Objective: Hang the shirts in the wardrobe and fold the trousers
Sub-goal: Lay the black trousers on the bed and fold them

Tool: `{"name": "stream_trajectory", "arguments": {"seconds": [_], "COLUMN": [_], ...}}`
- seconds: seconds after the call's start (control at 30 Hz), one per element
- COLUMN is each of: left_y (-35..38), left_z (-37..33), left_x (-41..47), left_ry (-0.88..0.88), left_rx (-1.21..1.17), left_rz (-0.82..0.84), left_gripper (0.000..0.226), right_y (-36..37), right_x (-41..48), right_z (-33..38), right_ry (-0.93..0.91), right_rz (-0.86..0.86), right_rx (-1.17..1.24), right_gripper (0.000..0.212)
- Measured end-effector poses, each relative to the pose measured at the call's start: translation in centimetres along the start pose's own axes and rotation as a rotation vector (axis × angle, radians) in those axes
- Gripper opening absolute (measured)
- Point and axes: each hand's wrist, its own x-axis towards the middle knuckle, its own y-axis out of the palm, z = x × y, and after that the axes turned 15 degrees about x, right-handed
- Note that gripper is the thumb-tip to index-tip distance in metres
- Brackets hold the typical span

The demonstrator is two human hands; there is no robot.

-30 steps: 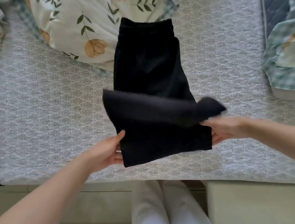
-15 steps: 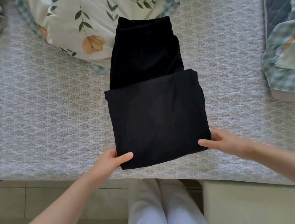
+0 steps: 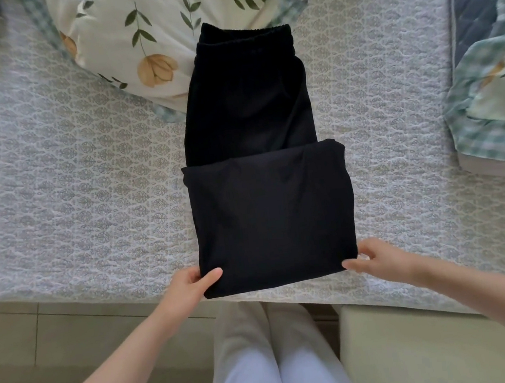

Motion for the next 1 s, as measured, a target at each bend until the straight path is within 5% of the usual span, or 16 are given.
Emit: {"name": "stream_trajectory", "arguments": {"seconds": [0.1, 0.2, 0.33, 0.43, 0.53, 0.63, 0.83, 1.0], "left_y": [-0.8, -3.4, -7.6, -9.2, -9.8, -10.2, -10.8, -10.9], "left_z": [-0.1, 0.3, 0.0, -2.4, -5.4, -7.4, -7.9, -8.7], "left_x": [0.2, 0.9, 2.9, 5.0, 7.1, 9.7, 13.0, 13.7], "left_ry": [0.011, 0.069, 0.367, 0.813, 1.086, 1.239, 1.373, 1.302], "left_rx": [0.024, 0.270, 0.835, 1.399, 1.826, 1.998, 2.039, 1.985], "left_rz": [0.042, -0.005, -0.565, -0.775, -0.632, -0.472, -0.315, -0.156], "left_gripper": [0.015, 0.016, 0.039, 0.074, 0.089, 0.103, 0.070, 0.087], "right_y": [-0.9, -4.2, -8.1, -8.3, -7.9, -8.4, -9.5, -10.0], "right_x": [0.3, 0.3, 0.2, 1.7, 4.4, 7.3, 9.9, 11.4], "right_z": [-0.2, -0.2, 2.5, 5.4, 7.1, 7.6, 8.1, 9.4], "right_ry": [-0.088, -0.134, -0.543, -0.735, -0.826, -0.952, -1.004, -1.070], "right_rz": [0.046, -0.063, -0.555, -0.536, -0.296, -0.211, -0.080, -0.024], "right_rx": [-0.246, -0.829, -1.189, -1.448, -1.762, -1.900, -1.943, -1.871], "right_gripper": [0.027, 0.030, 0.071, 0.084, 0.095, 0.098, 0.084, 0.093]}}
